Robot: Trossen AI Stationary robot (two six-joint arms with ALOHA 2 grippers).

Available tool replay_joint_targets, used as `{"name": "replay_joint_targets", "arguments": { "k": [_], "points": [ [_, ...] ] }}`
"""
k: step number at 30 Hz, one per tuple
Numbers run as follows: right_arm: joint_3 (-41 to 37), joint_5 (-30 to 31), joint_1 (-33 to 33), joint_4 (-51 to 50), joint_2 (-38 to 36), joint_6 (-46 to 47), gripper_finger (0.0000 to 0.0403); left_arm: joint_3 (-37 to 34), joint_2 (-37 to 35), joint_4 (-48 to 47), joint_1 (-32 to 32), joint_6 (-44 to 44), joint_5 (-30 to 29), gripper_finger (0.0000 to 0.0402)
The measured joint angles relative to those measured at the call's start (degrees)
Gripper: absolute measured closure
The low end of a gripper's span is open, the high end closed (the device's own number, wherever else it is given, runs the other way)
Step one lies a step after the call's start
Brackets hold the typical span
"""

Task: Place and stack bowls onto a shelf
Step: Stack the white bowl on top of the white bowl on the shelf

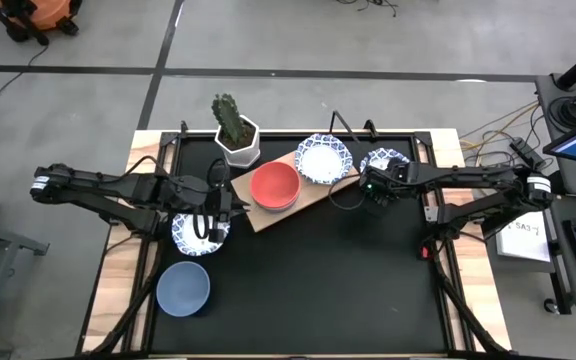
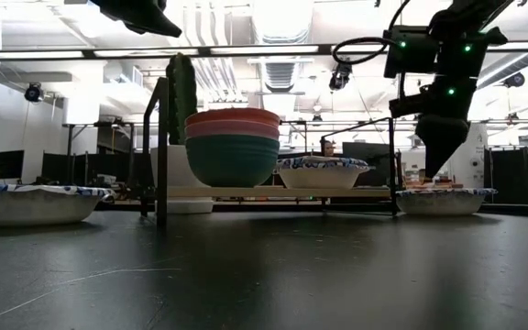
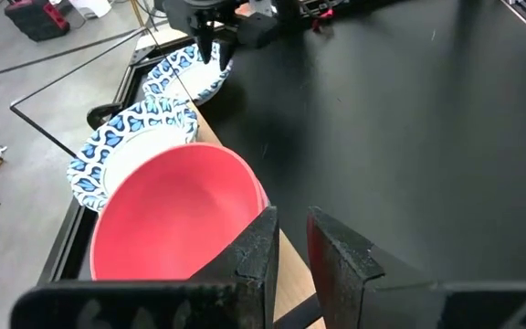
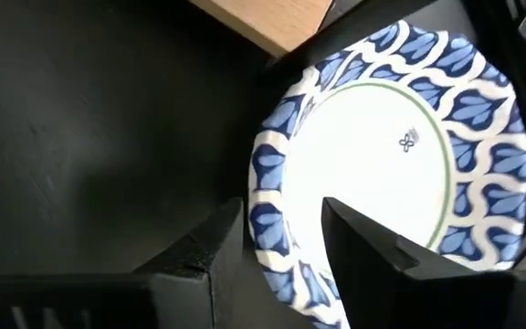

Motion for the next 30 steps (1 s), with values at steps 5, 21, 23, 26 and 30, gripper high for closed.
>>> {"name": "replay_joint_targets", "arguments": {
  "k": [5,21,23,26,30],
  "points": [
    [-1.2,0.2,-0.1,0.8,2.0,4.9,0.0270,0.0,0.0,0.0,0.0,0.7,0.0,0.0359],
    [-1.7,0.4,-0.2,1.1,10.7,6.1,0.0373,0.0,0.0,0.0,0.0,0.8,0.0,0.0359],
    [-1.7,0.3,-0.2,1.1,10.1,6.3,0.0385,0.0,-0.1,0.1,0.0,0.8,0.0,0.0359],
    [-1.7,-2.0,-0.1,0.4,8.1,7.3,0.0389,-0.1,-0.6,0.3,0.0,0.6,-0.1,0.0359],
    [-1.5,-8.0,-0.1,-0.6,4.0,10.2,0.0391,-0.8,-2.4,0.6,0.0,-0.8,-2.3,0.0359]
  ]
}}
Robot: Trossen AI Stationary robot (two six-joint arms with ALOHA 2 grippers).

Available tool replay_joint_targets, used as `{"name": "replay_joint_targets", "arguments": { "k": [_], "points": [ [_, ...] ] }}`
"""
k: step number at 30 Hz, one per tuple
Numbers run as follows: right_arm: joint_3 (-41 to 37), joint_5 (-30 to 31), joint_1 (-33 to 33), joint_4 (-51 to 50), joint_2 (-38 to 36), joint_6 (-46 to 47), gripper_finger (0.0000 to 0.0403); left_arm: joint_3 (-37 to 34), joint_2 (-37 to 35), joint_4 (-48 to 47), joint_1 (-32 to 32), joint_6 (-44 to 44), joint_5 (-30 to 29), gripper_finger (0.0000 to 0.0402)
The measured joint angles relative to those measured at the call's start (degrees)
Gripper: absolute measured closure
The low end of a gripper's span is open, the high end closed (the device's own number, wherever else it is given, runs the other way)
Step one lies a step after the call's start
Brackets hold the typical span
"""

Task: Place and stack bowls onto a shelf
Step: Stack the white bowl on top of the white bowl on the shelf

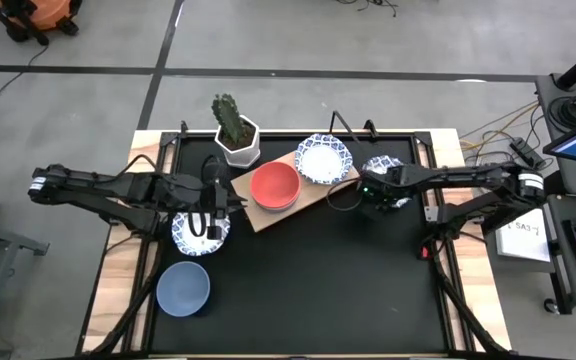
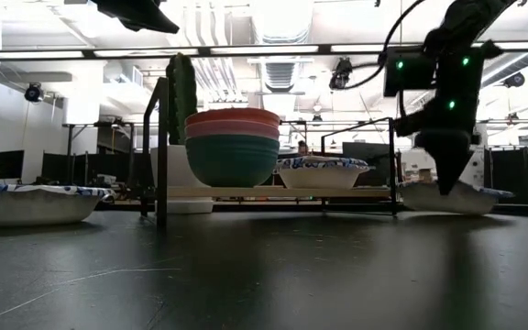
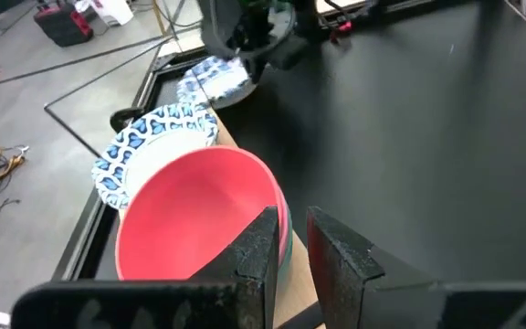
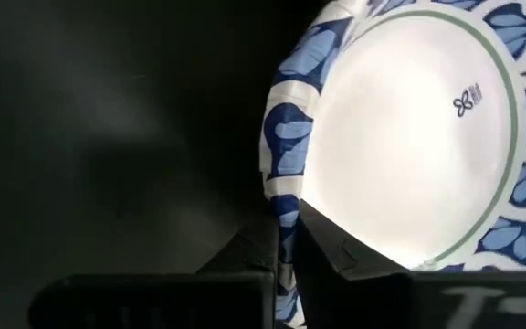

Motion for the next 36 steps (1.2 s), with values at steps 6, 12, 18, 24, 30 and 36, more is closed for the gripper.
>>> {"name": "replay_joint_targets", "arguments": {
  "k": [6,12,18,24,30,36],
  "points": [
    [3.6,-11.2,1.5,-6.2,-4.8,6.1,0.0392,-4.2,-4.8,4.3,0.0,0.1,-0.3,0.0359],
    [8.5,-26.2,5.4,-6.8,-7.7,14.6,0.0392,-7.1,-9.2,6.7,0.0,0.8,-0.9,0.0359],
    [16.8,-27.9,11.5,0.0,-8.5,15.2,0.0392,-7.4,-12.0,6.9,0.0,1.0,-1.2,0.0359],
    [28.6,-19.0,16.3,3.6,-8.1,8.4,0.0392,-7.5,-12.8,6.7,0.0,1.0,-1.2,0.0359],
    [35.1,-1.3,18.0,3.4,-6.2,-3.9,0.0392,-7.6,-12.5,6.6,0.0,1.0,-1.2,0.0359],
    [35.4,13.5,16.4,3.4,-0.3,-16.3,0.0392,-7.7,-12.6,6.7,0.0,2.0,-1.2,0.0359]
  ]
}}
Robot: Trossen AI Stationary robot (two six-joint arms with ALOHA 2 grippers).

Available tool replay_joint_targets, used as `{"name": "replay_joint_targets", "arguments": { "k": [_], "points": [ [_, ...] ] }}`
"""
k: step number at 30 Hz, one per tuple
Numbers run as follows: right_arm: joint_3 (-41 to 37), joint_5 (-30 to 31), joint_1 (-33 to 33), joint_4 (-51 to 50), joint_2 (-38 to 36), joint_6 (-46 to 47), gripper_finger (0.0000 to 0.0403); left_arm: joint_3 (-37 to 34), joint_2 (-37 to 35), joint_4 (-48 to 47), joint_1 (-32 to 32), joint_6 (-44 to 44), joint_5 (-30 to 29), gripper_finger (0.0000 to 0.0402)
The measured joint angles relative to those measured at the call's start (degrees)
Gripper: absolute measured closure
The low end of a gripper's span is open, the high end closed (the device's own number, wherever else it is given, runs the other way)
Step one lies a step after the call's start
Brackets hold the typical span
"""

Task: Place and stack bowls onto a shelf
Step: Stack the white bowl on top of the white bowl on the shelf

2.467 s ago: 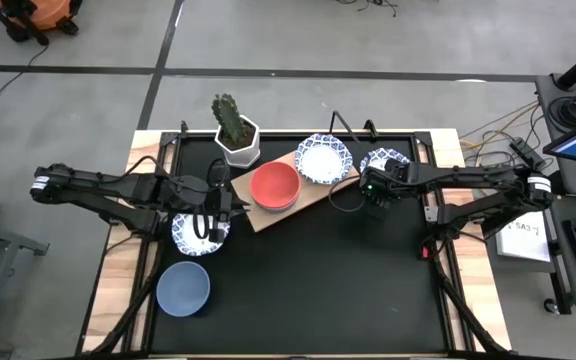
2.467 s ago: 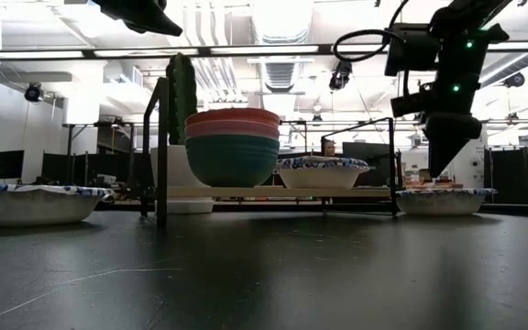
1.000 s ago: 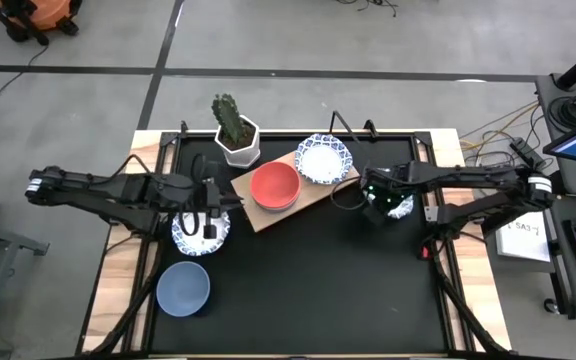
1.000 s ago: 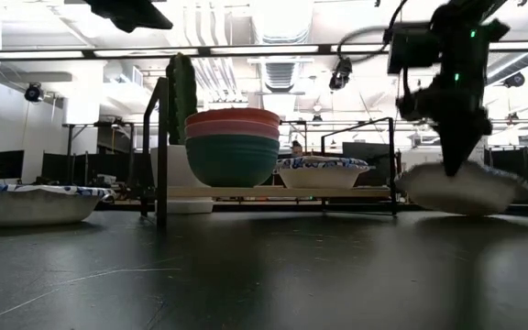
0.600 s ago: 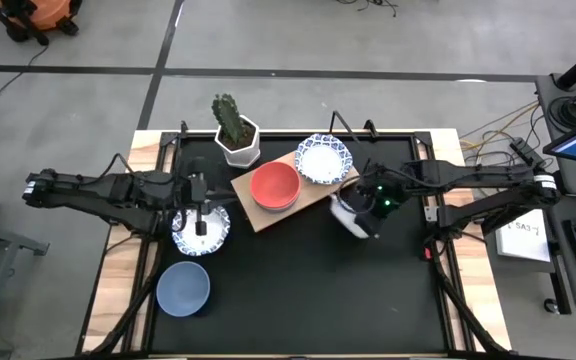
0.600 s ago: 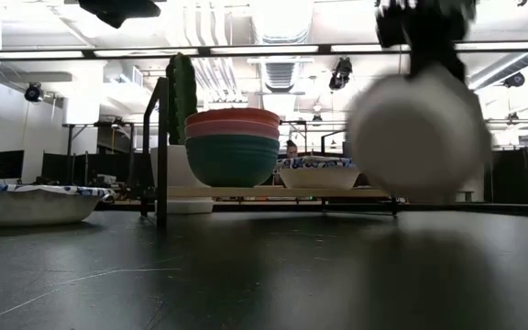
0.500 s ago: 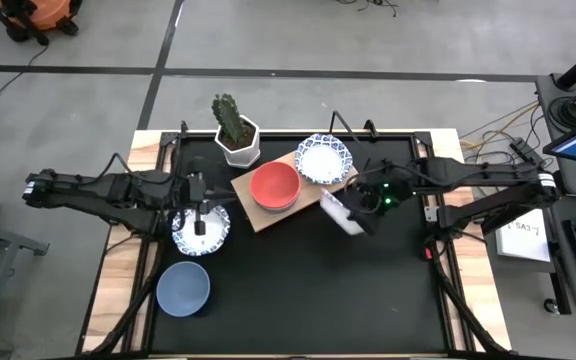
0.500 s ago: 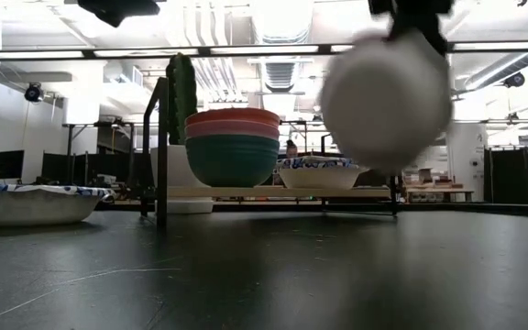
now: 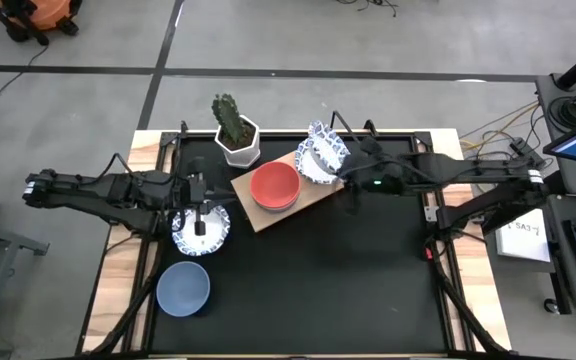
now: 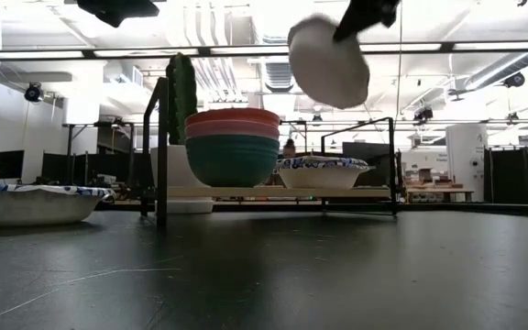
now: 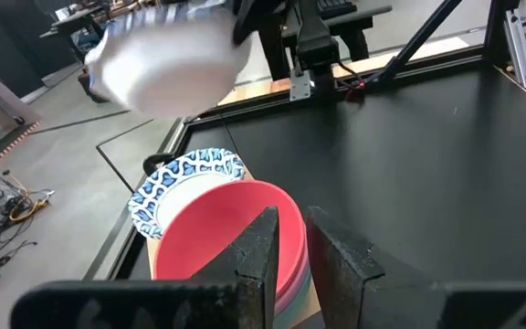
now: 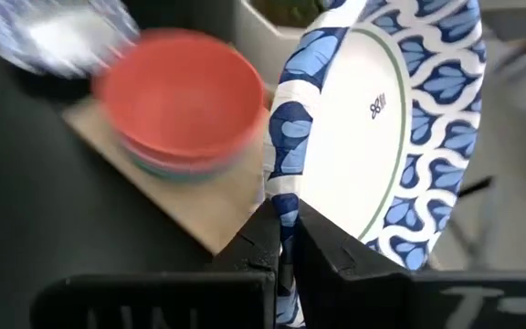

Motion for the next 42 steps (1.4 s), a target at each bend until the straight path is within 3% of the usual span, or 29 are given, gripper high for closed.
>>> {"name": "replay_joint_targets", "arguments": {
  "k": [8,17,28,35,42],
  "points": [
    [-0.1,5.4,-5.1,-0.6,10.3,-5.2,0.0392,0.0,0.0,0.0,0.0,0.1,0.0,0.0359],
    [-0.1,5.9,-7.8,-0.5,16.6,-7.2,0.0385,0.0,-0.1,-0.9,0.0,0.3,0.0,0.0359],
    [-0.1,5.2,-8.4,-0.3,17.0,-4.8,0.0318,0.0,0.0,-0.5,0.0,1.3,0.0,0.0359],
    [1.9,-0.9,-6.8,-0.4,16.2,0.8,0.0297,0.0,0.1,-0.5,0.0,1.2,0.0,0.0359],
    [2.3,-0.9,-5.1,-0.3,16.1,2.8,0.0287,0.0,0.6,-0.4,0.0,1.2,0.0,0.0359]
  ]
}}
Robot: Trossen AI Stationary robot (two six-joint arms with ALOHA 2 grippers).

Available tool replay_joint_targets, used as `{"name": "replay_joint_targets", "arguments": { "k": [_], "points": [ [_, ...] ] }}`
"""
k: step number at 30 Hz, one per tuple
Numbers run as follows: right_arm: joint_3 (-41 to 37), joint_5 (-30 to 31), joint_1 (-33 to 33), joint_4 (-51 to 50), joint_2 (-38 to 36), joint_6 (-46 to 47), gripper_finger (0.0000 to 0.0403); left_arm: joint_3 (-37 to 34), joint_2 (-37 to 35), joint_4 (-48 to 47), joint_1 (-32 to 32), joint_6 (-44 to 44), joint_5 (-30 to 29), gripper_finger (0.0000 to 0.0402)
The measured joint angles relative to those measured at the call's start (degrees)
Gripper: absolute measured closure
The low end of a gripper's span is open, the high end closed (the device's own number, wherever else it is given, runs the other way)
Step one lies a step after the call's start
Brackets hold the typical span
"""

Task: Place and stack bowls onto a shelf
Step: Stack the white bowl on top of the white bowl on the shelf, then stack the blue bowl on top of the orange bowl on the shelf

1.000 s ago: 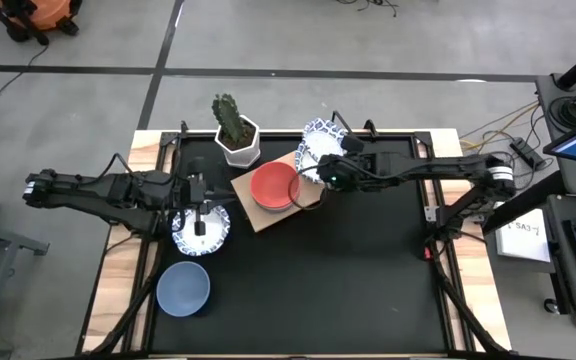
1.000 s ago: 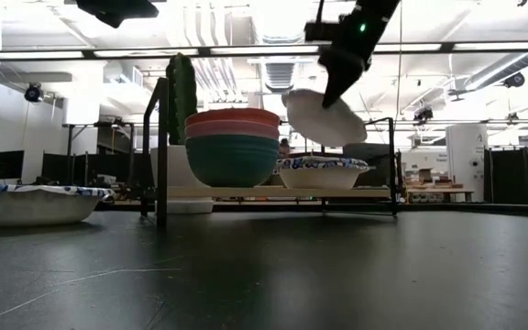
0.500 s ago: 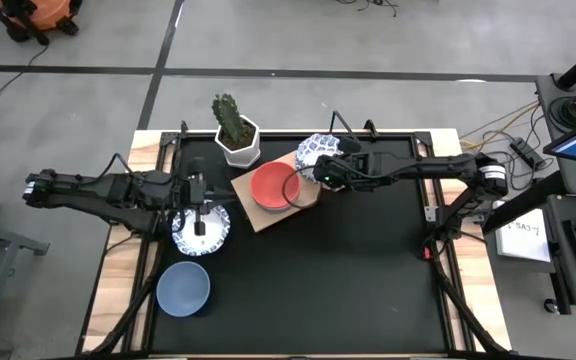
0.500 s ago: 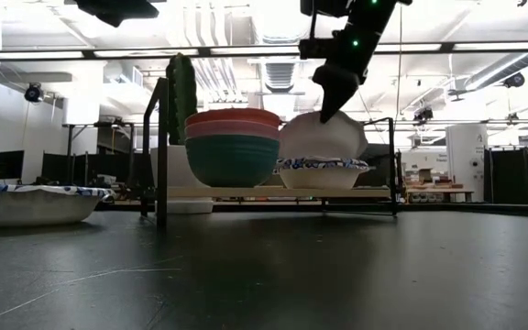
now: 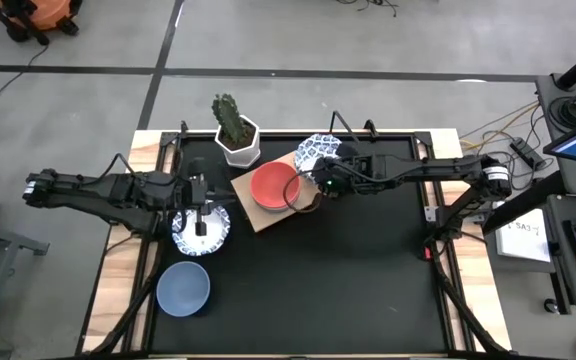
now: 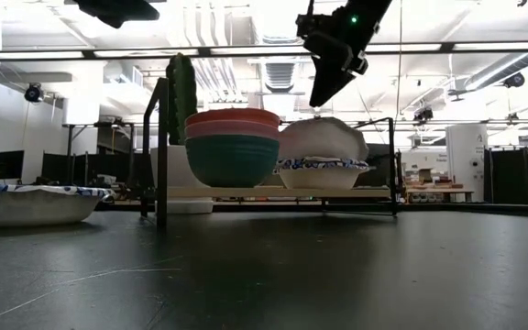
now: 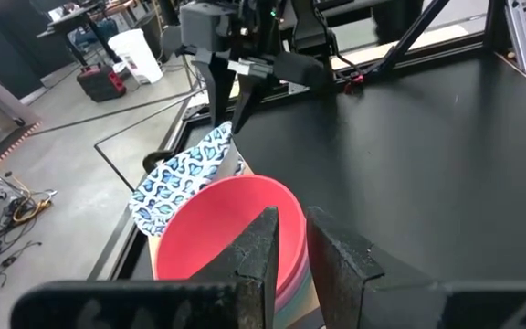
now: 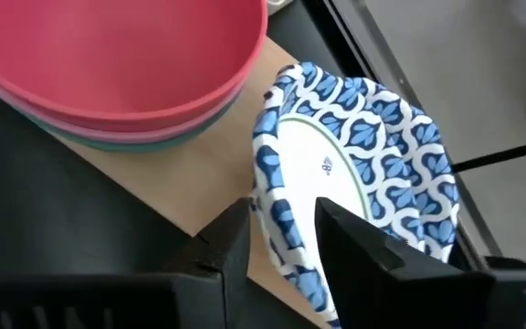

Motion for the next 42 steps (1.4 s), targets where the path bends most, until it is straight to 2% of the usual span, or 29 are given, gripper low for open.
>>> {"name": "replay_joint_targets", "arguments": {
  "k": [3,8,15,31,34,42],
  "points": [
    [-0.2,0.6,0.1,0.1,0.0,2.3,0.0296,0.0,0.1,0.0,0.0,0.0,0.0,0.0359],
    [-1.6,3.3,-0.1,1.1,0.0,3.5,0.0338,0.0,0.0,0.1,0.0,0.0,0.0,0.0359],
    [-8.2,3.1,-0.1,9.0,0.1,3.5,0.0391,0.0,0.1,0.1,0.0,0.0,0.0,0.0359],
    [-16.7,4.9,-0.6,19.5,0.1,4.4,0.0394,0.0,0.3,0.2,0.0,0.0,0.0,0.0359],
    [-16.8,6.5,-0.5,19.7,0.0,4.9,0.0394,0.0,0.3,0.2,0.0,0.0,0.0,0.0359],
    [-13.0,6.2,1.1,19.5,-0.8,1.5,0.0394,0.0,0.3,0.4,0.0,-0.3,0.0,0.0359]
  ]
}}
